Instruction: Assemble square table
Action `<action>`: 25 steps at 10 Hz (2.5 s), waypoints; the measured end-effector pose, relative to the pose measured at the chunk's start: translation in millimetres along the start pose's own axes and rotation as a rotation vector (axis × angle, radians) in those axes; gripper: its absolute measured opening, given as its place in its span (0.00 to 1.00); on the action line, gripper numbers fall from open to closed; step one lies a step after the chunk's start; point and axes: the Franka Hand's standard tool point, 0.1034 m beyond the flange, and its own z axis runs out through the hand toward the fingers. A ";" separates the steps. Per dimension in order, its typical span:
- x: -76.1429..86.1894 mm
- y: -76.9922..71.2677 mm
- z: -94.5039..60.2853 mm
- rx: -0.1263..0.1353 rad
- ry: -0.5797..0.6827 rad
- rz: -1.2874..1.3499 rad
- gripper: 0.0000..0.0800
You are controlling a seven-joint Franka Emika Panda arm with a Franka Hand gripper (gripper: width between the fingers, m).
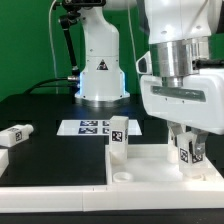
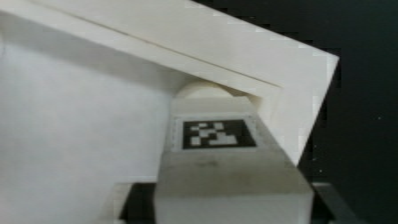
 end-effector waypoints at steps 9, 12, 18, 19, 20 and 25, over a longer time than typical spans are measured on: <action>-16.4 -0.2 0.0 -0.006 -0.008 -0.172 0.77; -19.1 2.8 3.0 -0.019 -0.016 -0.499 0.81; -9.9 3.5 4.7 -0.044 0.001 -1.065 0.78; -10.1 3.6 4.8 -0.044 0.001 -1.055 0.54; -10.4 3.6 4.9 -0.043 0.002 -0.970 0.54; -10.5 1.7 4.3 -0.018 0.001 -0.410 0.36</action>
Offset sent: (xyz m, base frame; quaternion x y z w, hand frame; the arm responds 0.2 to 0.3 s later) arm -0.0142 -0.0026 -0.0062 0.0057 -0.0364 0.3720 0.9275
